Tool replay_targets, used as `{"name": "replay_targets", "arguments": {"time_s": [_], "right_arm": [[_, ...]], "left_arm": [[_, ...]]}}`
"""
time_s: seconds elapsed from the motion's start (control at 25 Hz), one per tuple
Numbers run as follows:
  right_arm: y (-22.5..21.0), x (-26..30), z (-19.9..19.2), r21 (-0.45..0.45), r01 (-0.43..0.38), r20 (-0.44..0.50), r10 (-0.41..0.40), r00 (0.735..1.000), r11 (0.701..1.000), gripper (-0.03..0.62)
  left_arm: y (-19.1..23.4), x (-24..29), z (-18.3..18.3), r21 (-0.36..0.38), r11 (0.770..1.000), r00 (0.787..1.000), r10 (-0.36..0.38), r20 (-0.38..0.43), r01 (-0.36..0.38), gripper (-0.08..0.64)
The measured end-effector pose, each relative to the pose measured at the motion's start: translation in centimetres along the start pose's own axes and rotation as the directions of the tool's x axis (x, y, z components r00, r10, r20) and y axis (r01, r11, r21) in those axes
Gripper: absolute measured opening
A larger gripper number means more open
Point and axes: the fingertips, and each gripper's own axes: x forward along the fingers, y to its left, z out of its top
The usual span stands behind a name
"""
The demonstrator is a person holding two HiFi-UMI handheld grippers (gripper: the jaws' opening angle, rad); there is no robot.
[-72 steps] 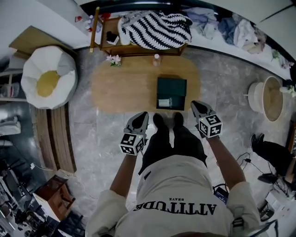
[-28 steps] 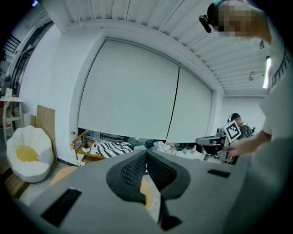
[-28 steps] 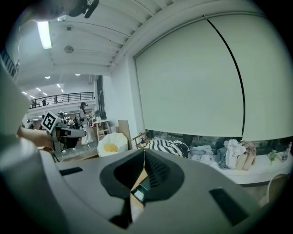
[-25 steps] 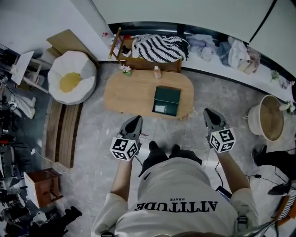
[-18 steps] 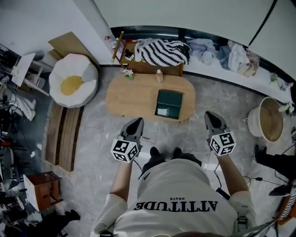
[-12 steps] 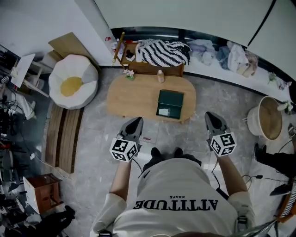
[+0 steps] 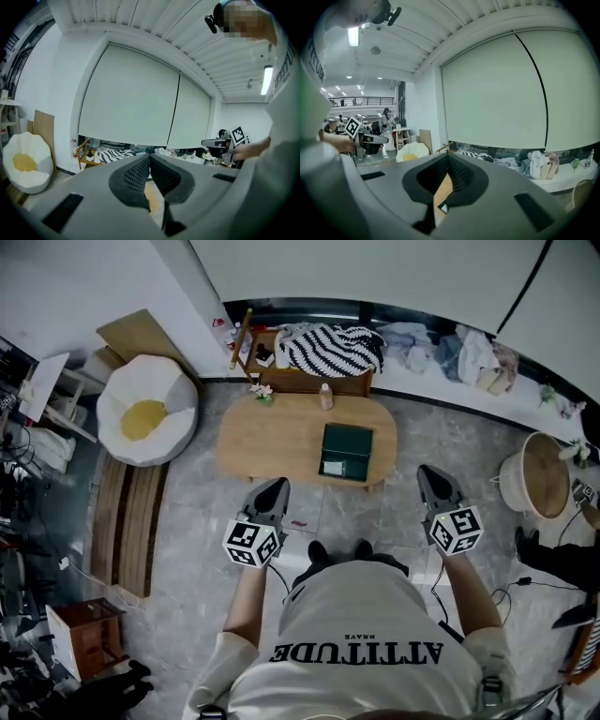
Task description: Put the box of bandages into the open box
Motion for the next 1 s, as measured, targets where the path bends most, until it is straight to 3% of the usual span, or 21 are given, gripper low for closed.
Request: {"name": "replay_targets", "arguments": {"time_s": [1.0], "right_arm": [[1.5,0.8,1.0,-0.024,-0.007,0.011,0.007,1.0,1.0,0.02]], "left_arm": [[1.5,-0.7,0.1,-0.011,1.0,1.0,0.004,0.022,-0.004,0.021]]}}
